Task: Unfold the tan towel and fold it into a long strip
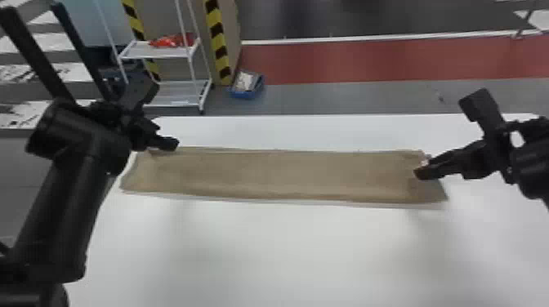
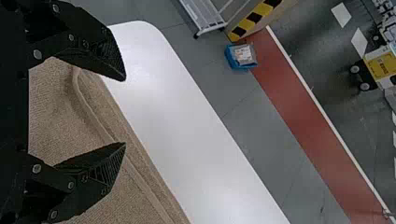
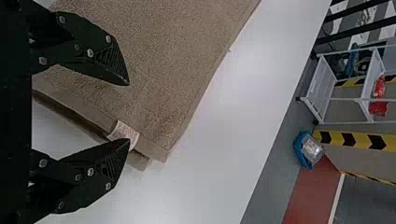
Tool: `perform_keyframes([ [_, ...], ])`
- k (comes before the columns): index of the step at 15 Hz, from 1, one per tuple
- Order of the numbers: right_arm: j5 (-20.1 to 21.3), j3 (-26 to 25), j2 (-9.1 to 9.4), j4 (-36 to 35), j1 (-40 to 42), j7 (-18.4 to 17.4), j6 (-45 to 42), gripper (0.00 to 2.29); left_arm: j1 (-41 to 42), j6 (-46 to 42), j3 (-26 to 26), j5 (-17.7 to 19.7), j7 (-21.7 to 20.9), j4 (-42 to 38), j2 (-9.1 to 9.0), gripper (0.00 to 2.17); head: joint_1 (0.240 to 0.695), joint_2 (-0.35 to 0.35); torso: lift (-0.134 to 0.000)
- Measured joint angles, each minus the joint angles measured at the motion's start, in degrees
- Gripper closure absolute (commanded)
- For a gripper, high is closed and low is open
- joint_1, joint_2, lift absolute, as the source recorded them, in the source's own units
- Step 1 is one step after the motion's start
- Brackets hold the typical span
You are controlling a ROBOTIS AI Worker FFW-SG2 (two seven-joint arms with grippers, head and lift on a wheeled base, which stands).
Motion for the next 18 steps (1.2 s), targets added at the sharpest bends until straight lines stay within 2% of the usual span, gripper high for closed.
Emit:
perform_keyframes([
  [4, 0.1, -0.1, 0.0, -1.1, 0.2, 0.1, 1.4, 0.54, -1.1, -1.2, 0.0, -0.7, -1.2, 1.6, 0.19, 0.47, 0.695, 0.107, -0.123],
  [11, 0.1, -0.4, 0.02, -1.2, 0.5, 0.1, 1.5, 0.54, -1.1, -3.4, -1.0, -1.9, 1.6, 3.9, -0.16, 0.48, 0.695, 0.107, -0.123],
  [13, 0.2, -0.9, -0.03, -1.5, 0.8, 0.2, 1.6, 0.54, -1.2, -4.6, -1.3, -3.1, 0.6, 4.8, -0.37, 0.48, 0.695, 0.102, -0.123],
  [15, 0.2, -1.3, -0.19, -1.6, 1.0, 0.3, 1.6, 0.54, -1.7, -5.2, -1.2, -3.5, -2.9, 5.1, -0.19, 0.48, 0.695, 0.091, -0.123],
  [17, 0.2, -1.5, -0.26, -1.6, 1.0, 0.3, 1.5, 0.54, -2.1, -5.3, -1.3, -4.6, -2.5, 5.7, 0.27, 0.48, 0.695, 0.096, -0.123],
  [18, 0.1, -1.5, -0.26, -1.6, 1.0, 0.3, 1.4, 0.54, -2.2, -5.6, -1.5, -5.6, -1.5, 6.5, 0.31, 0.59, 0.695, 0.101, -0.123],
])
